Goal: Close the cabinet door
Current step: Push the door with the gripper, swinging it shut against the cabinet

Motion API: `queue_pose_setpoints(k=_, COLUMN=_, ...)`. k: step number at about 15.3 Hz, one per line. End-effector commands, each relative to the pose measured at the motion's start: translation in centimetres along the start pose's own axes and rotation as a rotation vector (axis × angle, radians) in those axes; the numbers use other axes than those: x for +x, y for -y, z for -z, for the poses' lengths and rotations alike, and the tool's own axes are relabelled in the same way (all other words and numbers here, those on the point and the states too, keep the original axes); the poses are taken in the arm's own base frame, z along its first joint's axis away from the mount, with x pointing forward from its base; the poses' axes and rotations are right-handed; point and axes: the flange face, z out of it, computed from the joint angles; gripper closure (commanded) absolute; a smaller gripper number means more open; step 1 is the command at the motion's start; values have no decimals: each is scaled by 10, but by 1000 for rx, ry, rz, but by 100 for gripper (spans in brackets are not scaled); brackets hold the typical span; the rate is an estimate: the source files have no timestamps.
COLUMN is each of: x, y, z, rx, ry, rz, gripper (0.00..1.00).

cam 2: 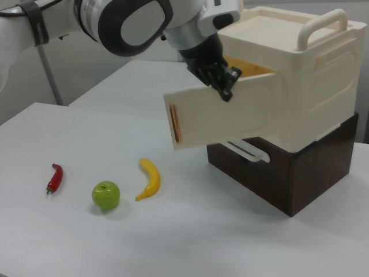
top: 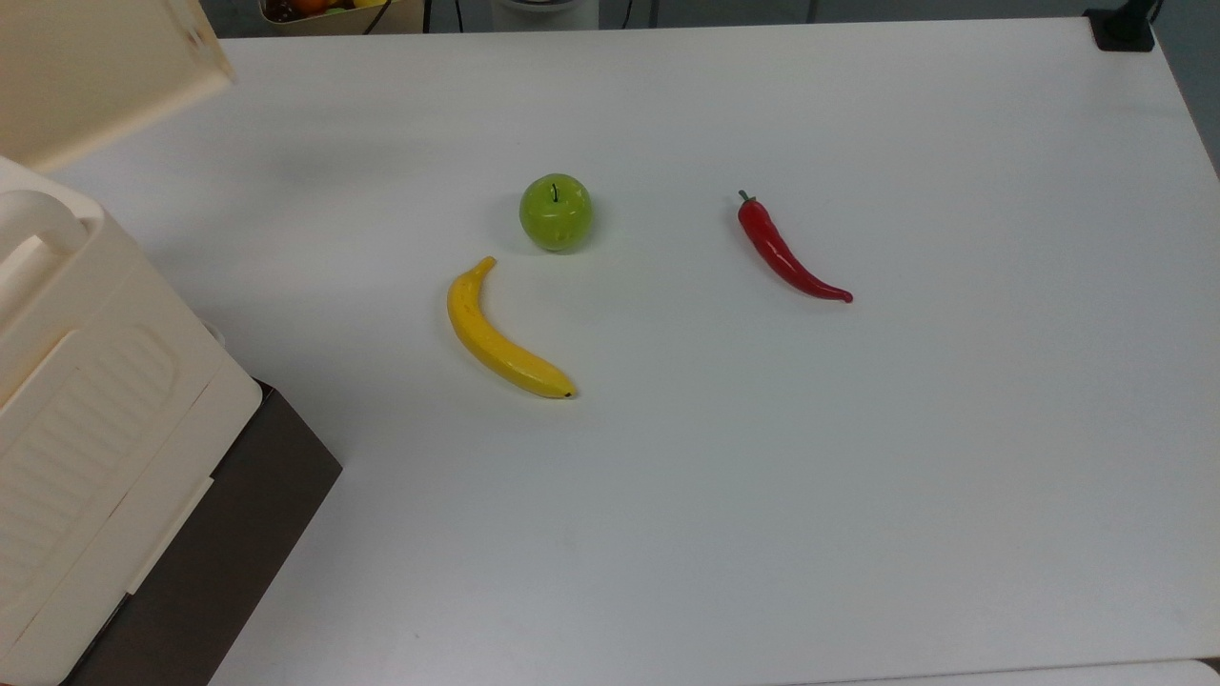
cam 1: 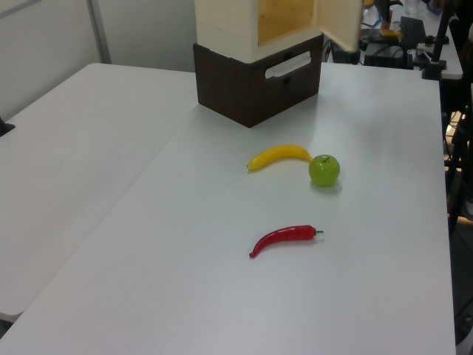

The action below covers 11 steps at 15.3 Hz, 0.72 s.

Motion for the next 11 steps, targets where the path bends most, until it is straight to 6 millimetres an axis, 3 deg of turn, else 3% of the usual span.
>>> queue_pose_setpoints(k=1, x=3, y=30, z=-12, rx=79, ry=7, rz=23, gripper=100)
queue_pose_setpoints(k=7, x=24, y=62, z=-46, rx=99, ry=-98, rz=31, gripper=100)
queue_pose_setpoints(k=11, x=25, y=103, z=-66, rx=114, ry=-83, rz=12, gripper=100)
